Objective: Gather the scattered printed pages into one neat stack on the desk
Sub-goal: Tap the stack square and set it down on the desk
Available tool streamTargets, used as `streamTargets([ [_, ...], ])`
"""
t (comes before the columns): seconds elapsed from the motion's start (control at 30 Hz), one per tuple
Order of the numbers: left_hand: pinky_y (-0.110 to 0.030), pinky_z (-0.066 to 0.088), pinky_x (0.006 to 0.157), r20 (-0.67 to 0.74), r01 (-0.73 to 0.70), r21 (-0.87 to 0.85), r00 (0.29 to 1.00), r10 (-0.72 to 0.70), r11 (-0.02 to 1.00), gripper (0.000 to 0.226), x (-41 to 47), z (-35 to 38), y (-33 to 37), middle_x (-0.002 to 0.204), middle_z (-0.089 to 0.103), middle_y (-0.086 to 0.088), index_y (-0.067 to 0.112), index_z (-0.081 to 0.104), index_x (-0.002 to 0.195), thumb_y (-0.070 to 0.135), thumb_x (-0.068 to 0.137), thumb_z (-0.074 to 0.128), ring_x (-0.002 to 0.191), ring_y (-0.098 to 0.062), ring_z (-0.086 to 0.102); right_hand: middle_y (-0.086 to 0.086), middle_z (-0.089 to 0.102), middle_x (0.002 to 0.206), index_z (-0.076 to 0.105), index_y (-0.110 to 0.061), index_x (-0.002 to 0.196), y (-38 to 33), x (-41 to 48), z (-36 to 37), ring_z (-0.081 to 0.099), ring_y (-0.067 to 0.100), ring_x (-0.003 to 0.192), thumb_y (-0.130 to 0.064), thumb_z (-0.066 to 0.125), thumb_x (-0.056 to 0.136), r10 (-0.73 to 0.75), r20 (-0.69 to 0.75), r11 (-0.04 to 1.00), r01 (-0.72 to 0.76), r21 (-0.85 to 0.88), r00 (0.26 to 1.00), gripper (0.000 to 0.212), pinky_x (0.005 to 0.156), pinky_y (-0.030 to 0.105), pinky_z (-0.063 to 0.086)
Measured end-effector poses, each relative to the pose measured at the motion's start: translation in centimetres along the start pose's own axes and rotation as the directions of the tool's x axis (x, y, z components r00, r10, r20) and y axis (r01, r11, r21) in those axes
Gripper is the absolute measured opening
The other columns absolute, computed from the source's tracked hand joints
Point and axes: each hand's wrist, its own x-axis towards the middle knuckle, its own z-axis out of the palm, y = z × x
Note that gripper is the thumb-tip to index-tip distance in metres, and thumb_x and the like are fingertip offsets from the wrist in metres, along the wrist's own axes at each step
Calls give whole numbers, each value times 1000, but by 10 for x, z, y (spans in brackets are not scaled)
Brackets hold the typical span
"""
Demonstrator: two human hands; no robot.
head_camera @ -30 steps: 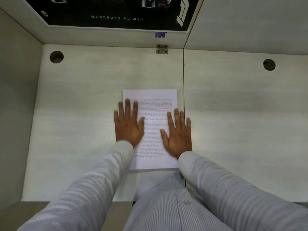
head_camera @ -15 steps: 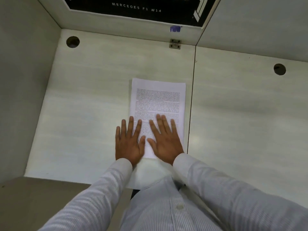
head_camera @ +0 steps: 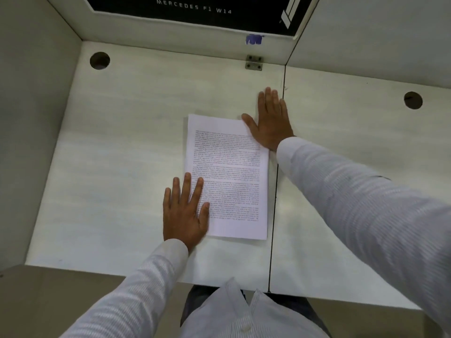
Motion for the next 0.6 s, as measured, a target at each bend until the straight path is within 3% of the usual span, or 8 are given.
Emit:
streamTargets([
  [0.1, -50, 11, 122, -3, -7, 3, 1000, 7, 1000, 63, -1, 0, 1, 166, 4, -4, 26, 16, 158, 49, 99, 22, 153, -29, 2, 15, -7, 165, -1, -5, 157, -8, -2, -6, -9, 27, 153, -67, 16, 97, 128, -29, 989, -125, 84, 991, 88, 124, 46, -4],
  [0.17, -50, 10, 122, 4, -7, 6, 1000, 7, 1000, 63, -1, -1, 0, 166, 2, -3, 27, 13, 158, 49, 100, 21, 153, -29, 0, 20, -2, 165, 3, -2, 157, -24, -24, -6, -6, 32, 153, -62, 17, 99, 221, -123, 972, -208, 108, 968, 84, 123, 51, -3],
  [0.33, -50, 10, 122, 19, 3, 21, 1000, -3, 1000, 63, 0, 1, -1, 166, 0, -3, 27, 11, 158, 50, 100, 18, 153, -29, -1, 20, 12, 163, 22, -6, 156, -76, -130, 42, 7, 34, 152, -50, 32, 101, -88, -214, 986, 116, 121, 973, 70, 123, 51, 5],
  [0.6, -54, 9, 121, 90, -44, 68, 995, 38, 997, 69, 26, -12, 0, 166, 1, -3, 26, 9, 158, 59, 97, 16, 152, -34, 2, 16, 9, 165, 22, -12, 157, -69, -157, 64, 7, 29, 153, -55, 30, 99, -67, -129, 997, 71, 25, 989, 72, 123, 50, 8],
])
